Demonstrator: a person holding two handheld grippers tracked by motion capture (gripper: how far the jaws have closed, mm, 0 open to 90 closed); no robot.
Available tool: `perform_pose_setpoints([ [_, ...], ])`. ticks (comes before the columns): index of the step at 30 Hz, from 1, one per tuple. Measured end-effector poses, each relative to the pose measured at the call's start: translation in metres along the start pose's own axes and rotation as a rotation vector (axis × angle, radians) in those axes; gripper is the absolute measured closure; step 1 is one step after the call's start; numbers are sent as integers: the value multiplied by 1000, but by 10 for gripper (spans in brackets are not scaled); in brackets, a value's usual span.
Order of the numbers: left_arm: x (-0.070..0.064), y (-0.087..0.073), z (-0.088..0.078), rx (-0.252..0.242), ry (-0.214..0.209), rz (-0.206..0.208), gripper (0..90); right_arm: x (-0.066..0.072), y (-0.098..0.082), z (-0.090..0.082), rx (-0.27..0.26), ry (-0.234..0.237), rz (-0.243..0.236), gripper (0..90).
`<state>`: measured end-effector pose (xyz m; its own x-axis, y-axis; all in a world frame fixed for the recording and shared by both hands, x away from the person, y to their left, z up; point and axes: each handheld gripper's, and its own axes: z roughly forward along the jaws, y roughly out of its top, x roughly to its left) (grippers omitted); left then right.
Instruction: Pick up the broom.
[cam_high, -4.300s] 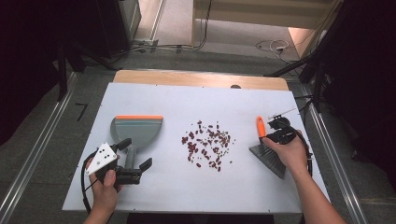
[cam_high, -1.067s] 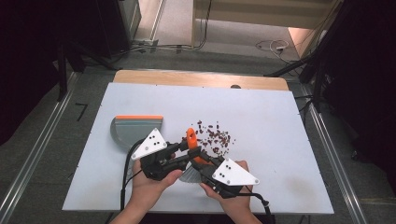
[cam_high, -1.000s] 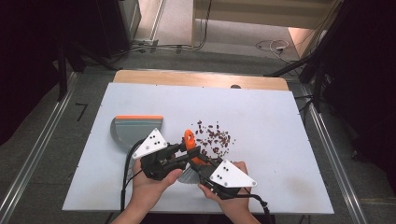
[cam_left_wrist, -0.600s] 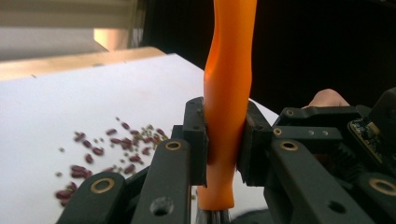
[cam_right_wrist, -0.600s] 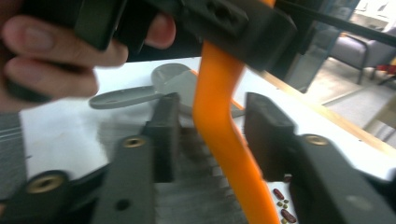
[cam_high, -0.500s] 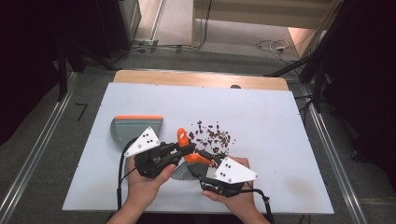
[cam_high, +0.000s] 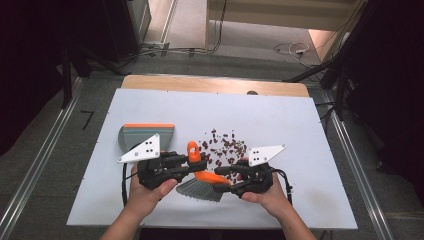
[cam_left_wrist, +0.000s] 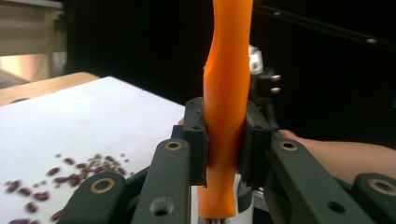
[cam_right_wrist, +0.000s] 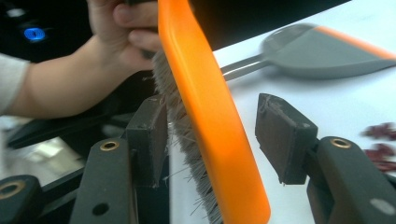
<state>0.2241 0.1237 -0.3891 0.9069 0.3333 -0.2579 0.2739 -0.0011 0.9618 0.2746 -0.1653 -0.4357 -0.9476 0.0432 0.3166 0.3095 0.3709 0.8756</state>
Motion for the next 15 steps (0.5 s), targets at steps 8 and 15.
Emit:
perform_pose_setpoints([
  [8,1,-2,3,2,-82,-14,775,2,-4,11,31,101,-18,548],
  [15,7,-4,0,-7,-122,-41,774,3,-3,19,43,171,-39,680],
])
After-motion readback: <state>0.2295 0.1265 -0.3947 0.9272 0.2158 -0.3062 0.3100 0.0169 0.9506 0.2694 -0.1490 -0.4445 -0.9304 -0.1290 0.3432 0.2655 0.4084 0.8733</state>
